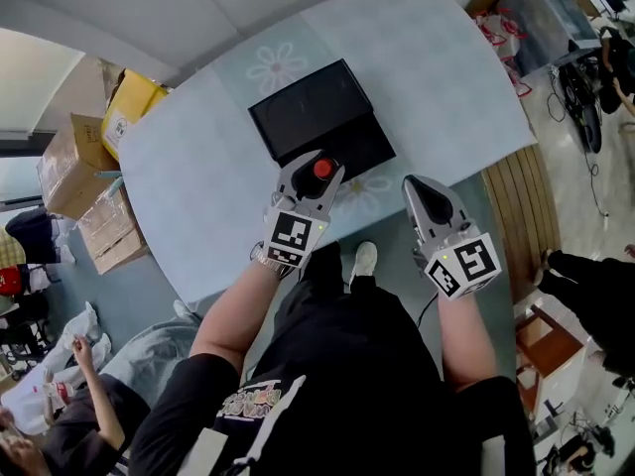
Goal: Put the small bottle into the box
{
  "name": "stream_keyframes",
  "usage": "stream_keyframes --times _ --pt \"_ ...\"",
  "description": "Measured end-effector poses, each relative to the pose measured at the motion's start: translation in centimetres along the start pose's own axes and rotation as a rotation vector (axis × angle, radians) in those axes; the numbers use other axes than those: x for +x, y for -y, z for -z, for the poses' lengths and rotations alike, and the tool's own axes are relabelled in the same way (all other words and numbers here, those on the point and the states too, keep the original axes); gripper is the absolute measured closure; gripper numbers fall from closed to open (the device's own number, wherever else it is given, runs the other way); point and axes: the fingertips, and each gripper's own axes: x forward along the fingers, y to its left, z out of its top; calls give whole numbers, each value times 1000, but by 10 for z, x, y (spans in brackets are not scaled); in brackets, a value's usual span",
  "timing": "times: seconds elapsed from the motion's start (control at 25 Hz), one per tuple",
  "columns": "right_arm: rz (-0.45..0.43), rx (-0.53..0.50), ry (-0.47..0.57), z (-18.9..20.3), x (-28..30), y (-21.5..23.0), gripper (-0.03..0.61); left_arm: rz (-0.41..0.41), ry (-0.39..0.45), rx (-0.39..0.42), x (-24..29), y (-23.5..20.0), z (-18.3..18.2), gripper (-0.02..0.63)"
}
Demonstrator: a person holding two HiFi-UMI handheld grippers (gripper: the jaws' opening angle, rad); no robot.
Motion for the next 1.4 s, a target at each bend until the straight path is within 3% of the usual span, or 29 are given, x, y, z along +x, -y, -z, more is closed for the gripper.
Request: stream_keyframes --times 0.4,0.96,1.4 --pt "18 32 -36 15 19 13 571 33 -58 -9 30 -6 40 460" --pt "33 51 -52 25 19 21 571 33 -79 -7 47 -3 60 460" --pt "33 43 -49 29 10 19 571 4 -118 45 48 3 70 459"
